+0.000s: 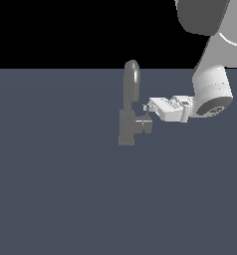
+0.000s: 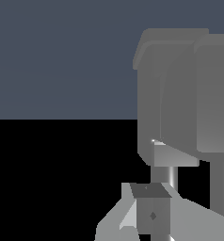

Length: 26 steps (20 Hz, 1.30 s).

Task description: Turn on the faucet by rotating a designated handle.

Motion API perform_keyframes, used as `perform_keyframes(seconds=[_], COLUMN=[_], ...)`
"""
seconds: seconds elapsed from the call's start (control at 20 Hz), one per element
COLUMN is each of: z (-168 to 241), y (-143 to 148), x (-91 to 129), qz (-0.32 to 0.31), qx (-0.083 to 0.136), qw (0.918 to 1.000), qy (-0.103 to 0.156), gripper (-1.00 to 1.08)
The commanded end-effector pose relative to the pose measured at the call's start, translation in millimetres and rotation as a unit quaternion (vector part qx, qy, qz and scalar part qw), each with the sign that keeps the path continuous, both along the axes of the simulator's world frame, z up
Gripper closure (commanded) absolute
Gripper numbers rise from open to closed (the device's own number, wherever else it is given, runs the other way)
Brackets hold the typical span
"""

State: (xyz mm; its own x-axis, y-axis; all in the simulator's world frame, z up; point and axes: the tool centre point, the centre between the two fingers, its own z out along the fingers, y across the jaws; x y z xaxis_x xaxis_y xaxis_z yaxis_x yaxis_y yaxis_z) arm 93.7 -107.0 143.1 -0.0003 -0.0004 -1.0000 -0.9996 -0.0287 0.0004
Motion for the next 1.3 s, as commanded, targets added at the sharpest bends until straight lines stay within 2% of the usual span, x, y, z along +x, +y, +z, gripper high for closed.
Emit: perform_keyframes(seconds=[0.0, 1.25], z=[0, 12], y=[0, -1], x=[0, -49], qz=[0.000, 0.000], qx=[0.000, 0.000], qw=[1.0000, 1.0000], qy=[0.000, 0.000], gripper=[1.08, 1.08])
